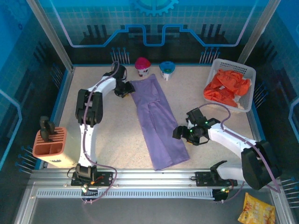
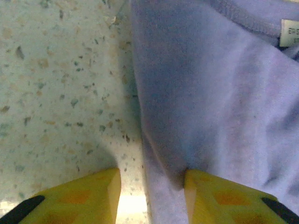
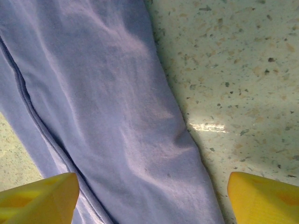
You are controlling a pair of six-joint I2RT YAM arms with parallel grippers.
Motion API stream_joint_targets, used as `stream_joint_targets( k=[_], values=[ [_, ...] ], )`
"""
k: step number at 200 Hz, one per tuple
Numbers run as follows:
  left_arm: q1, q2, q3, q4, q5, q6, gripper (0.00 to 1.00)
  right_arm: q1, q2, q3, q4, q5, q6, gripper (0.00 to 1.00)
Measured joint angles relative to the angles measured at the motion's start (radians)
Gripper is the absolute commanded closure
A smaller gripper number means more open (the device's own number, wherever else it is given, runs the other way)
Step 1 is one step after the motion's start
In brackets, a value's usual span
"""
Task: Fold and stack the t-shirts
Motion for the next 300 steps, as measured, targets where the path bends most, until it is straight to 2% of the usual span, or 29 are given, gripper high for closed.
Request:
stream_joint_targets(
  k=[15,74,158,168,181,200,213,243,261,276,300],
  values=[
    [0.004,0.016,0.029,0.006,-0.001,-0.016,0.70,-0.001,0.000,0.000,0.003,-0.002,-0.001,0.16],
    [0.021,0.090,0.145,0.016,-0.003,-0.044,1.00,-0.016,0.000,0.000,0.002,-0.001,-0.011,0.16],
    [0.058,0.160,0.312,-0.058,0.000,-0.019,1.00,-0.019,0.026,0.000,0.005,-0.008,-0.015,0.18],
    [0.064,0.179,0.354,-0.077,0.001,-0.010,0.96,-0.019,0.038,0.000,0.008,-0.013,-0.018,0.20],
    [0.072,0.197,0.399,-0.104,0.004,0.008,0.78,-0.019,0.055,0.000,0.013,-0.023,-0.022,0.21],
    [0.080,0.201,0.415,-0.126,0.017,0.024,0.59,-0.019,0.075,0.000,0.016,-0.032,-0.029,0.25],
    [0.083,0.196,0.392,-0.124,0.031,0.035,0.53,-0.019,0.082,0.000,0.019,-0.040,-0.032,0.29],
    [0.084,0.100,0.181,-0.056,0.051,0.038,0.48,-0.019,0.100,0.002,0.024,-0.066,-0.041,0.41],
    [0.080,-0.036,-0.008,-0.042,0.077,0.031,0.45,-0.019,0.126,0.009,0.024,-0.081,-0.055,0.46],
    [0.071,-0.164,-0.165,-0.022,0.105,0.024,0.44,-0.019,0.143,0.013,0.018,-0.085,-0.063,0.45],
    [0.032,-0.374,-0.396,0.026,0.148,-0.008,0.43,-0.018,0.150,0.013,0.010,-0.102,-0.071,0.40]
  ],
)
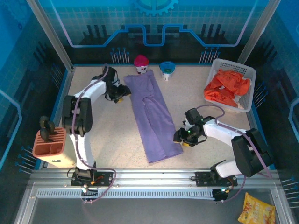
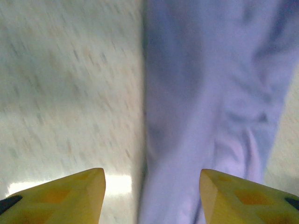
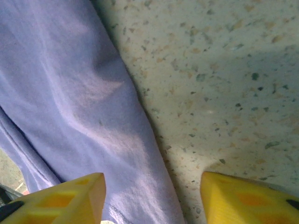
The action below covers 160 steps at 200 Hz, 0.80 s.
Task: Fold and stack the t-shirts
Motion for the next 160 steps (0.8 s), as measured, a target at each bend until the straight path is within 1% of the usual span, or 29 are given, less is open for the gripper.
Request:
stream_joint_targets(
  k=[5,18,41,74,104,127,144,160],
  values=[
    [-0.011,-0.040,-0.045,0.008,0.006,-0.008,0.43,0.000,0.000,0.000,0.000,-0.003,-0.003,0.40],
    [-0.049,-0.143,-0.162,0.035,0.020,-0.030,0.43,0.000,-0.001,-0.002,0.001,-0.005,-0.005,0.45],
    [-0.148,-0.297,-0.360,0.072,0.038,-0.091,0.43,0.000,-0.008,-0.016,0.006,-0.010,-0.011,0.48],
    [-0.291,-0.496,-0.614,0.098,0.053,-0.203,0.43,0.005,-0.016,-0.027,0.002,-0.026,-0.011,0.50],
    [-0.373,-0.668,-0.718,0.079,0.039,-0.296,0.42,0.015,-0.053,-0.055,-0.018,-0.031,-0.010,0.48],
    [-0.464,-0.785,-0.786,0.091,0.026,-0.381,0.42,0.028,-0.092,-0.082,-0.036,-0.029,0.001,0.49],
    [-0.529,-0.831,-0.855,0.116,0.016,-0.443,0.43,0.041,-0.105,-0.093,-0.035,-0.025,0.013,0.51],
    [-0.584,-0.829,-0.908,0.148,0.008,-0.507,0.43,0.058,-0.109,-0.100,-0.033,-0.026,0.024,0.53]
  ],
)
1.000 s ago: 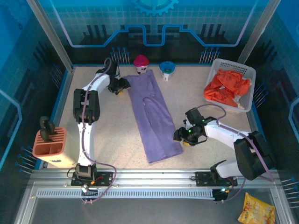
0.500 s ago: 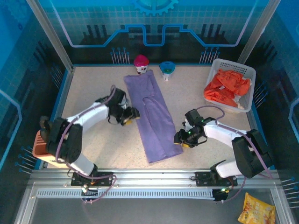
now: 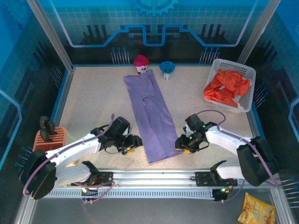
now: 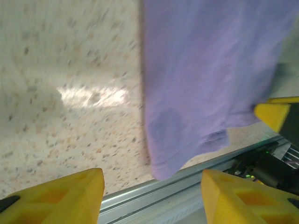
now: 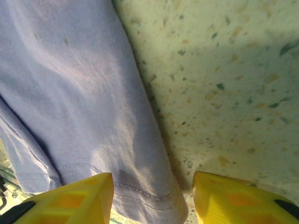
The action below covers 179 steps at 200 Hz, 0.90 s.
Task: Fold and stack the t-shirts
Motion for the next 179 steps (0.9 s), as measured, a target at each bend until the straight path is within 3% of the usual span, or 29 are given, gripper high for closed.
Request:
stream_joint_targets(
  k=[20,76,136,179],
  values=[
    [-0.068,0.034,-0.021,0.032,-0.014,-0.057,0.45,0.008,0.000,-0.001,0.003,0.007,0.010,0.61],
    [-0.192,0.214,-0.020,0.226,-0.026,-0.164,0.52,0.017,0.004,-0.010,0.012,0.004,0.031,0.66],
    [-0.222,0.288,0.003,0.259,-0.027,-0.231,0.62,0.017,0.004,-0.013,0.019,0.005,0.039,0.70],
    [-0.237,0.293,0.006,0.291,-0.037,-0.257,0.63,0.021,0.004,-0.017,0.034,0.003,0.045,0.70]
  ],
)
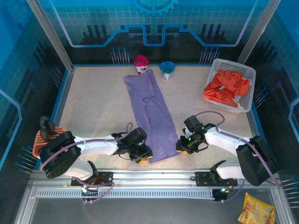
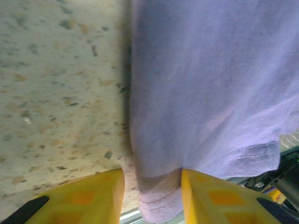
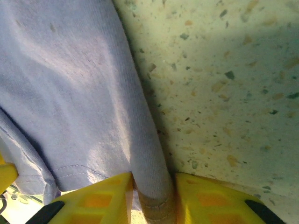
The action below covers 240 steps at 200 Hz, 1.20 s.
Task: Fold and stack the t-shirts
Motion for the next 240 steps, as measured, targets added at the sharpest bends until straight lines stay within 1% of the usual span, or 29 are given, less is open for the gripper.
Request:
stream_joint_targets(
  k=[25,62,70,81,86,92,100,102,121,137,160,190,210,225,240],
  values=[
    [-0.016,0.006,0.000,0.055,-0.001,-0.009,0.65,0.000,0.000,0.000,0.000,0.000,0.000,0.70],
    [-0.018,0.013,0.000,0.082,-0.008,-0.011,0.76,0.000,0.000,0.000,-0.001,0.001,0.000,0.72],
    [-0.017,0.013,0.000,0.081,-0.009,-0.013,0.79,0.000,0.000,0.000,-0.001,0.001,-0.001,0.79],
    [-0.018,0.012,0.000,0.077,-0.012,-0.010,0.82,0.000,0.000,0.000,-0.001,0.001,0.003,0.83],
    [-0.018,0.011,0.000,0.071,-0.016,-0.008,0.84,0.002,-0.001,0.000,-0.001,0.002,0.005,0.84],
    [-0.018,0.007,0.000,0.060,-0.019,-0.006,0.88,0.002,-0.003,0.000,-0.002,0.003,0.005,0.90],
    [-0.018,-0.003,0.000,0.039,-0.028,-0.003,0.92,0.004,-0.008,0.000,-0.003,0.005,0.008,0.93],
    [-0.018,-0.006,0.000,0.035,-0.030,-0.005,0.93,0.005,-0.010,0.000,-0.005,0.005,0.005,0.96],
    [-0.018,-0.049,-0.001,-0.023,-0.048,0.004,0.98,0.025,-0.039,0.000,-0.014,0.017,0.020,1.00],
    [-0.018,-0.092,-0.005,-0.069,-0.056,0.016,1.00,0.064,-0.079,0.000,-0.023,0.030,0.048,1.00],
    [-0.025,-0.170,-0.039,-0.137,-0.071,0.021,1.00,0.147,-0.153,-0.001,-0.037,0.060,0.105,1.00],
    [-0.040,-0.318,-0.106,-0.235,-0.080,0.017,1.00,0.257,-0.243,-0.011,-0.054,0.100,0.206,1.00],
    [-0.057,-0.426,-0.135,-0.294,-0.087,0.003,0.99,0.328,-0.271,-0.015,-0.063,0.116,0.269,1.00],
    [-0.062,-0.499,-0.145,-0.331,-0.094,-0.011,0.97,0.358,-0.270,-0.015,-0.065,0.127,0.299,1.00],
    [-0.062,-0.545,-0.145,-0.342,-0.105,-0.021,0.96,0.362,-0.259,-0.007,-0.072,0.138,0.312,1.00]
  ],
)
